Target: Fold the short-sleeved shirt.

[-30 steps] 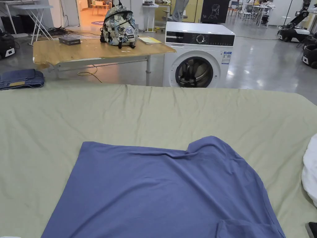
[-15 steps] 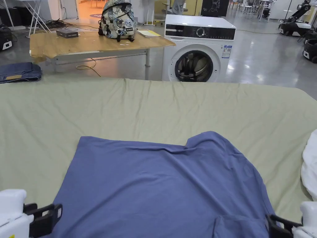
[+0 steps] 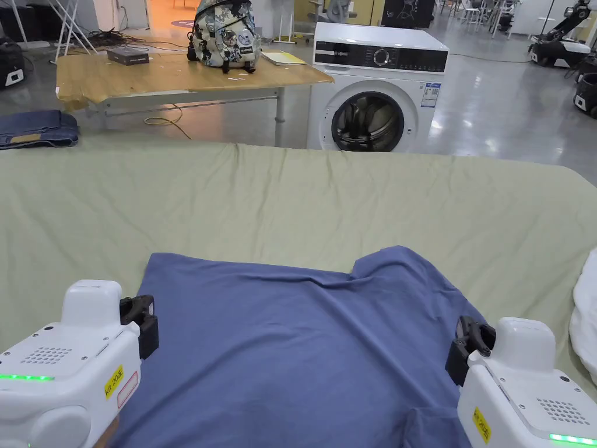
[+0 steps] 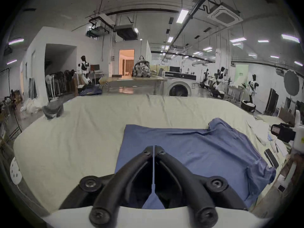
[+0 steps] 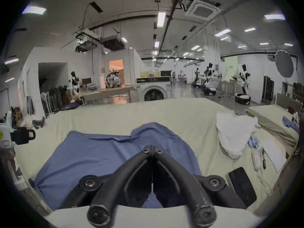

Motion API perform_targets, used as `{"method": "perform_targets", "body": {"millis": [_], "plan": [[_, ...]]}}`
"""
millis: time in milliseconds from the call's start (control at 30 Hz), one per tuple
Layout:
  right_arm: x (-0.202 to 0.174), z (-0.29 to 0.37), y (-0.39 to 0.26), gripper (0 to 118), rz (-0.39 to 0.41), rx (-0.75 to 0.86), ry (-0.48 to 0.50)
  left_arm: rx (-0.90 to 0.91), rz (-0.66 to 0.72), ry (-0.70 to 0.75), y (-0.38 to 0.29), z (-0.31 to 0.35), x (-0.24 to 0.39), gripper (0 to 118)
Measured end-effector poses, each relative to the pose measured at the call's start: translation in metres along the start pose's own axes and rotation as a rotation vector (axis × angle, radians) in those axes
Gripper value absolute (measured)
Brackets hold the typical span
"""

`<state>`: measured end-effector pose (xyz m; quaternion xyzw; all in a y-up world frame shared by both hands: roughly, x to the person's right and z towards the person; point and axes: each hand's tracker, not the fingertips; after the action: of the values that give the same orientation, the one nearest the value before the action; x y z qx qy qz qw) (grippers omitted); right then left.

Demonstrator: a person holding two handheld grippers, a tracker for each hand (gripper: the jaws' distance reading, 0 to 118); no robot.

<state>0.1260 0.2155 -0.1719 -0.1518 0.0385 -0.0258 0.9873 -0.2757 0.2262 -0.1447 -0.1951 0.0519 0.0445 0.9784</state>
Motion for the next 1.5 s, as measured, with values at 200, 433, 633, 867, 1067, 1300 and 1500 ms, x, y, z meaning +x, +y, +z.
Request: {"method": "perform_targets", "body": {"millis": [200, 433, 633, 867, 1067, 1300, 1500], "plan": [[-0.004, -0.002, -0.002, 0, 0.038, 0.004, 0.006, -0.165, 0.005, -0.027, -0.009, 0.011, -0.026, 0], [-0.001, -0.007, -0.013, 0, 0.061, -0.05, 0.013, -0.416, 0.044, -0.025, -0.036, 0.033, -0.073, 0], [0.0, -0.01, -0.022, 0, 0.077, -0.1, 0.021, -0.557, 0.064, 0.027, -0.063, 0.033, -0.113, 65], [0.002, -0.012, -0.032, 0, 0.094, -0.142, 0.018, -0.701, 0.108, 0.12, -0.093, 0.015, -0.117, 76], [0.007, -0.01, -0.038, 0, 0.1, -0.17, 0.004, -0.7, -0.03, 0.186, -0.102, 0.016, -0.085, 73], [0.02, -0.005, -0.042, 0, 0.119, -0.227, -0.017, -0.69, -0.017, 0.074, -0.102, 0.018, -0.074, 1], [0.055, 0.012, -0.028, 3, 0.173, -0.379, -0.056, -0.674, 0.001, 0.074, -0.102, 0.023, -0.076, 0]]}}
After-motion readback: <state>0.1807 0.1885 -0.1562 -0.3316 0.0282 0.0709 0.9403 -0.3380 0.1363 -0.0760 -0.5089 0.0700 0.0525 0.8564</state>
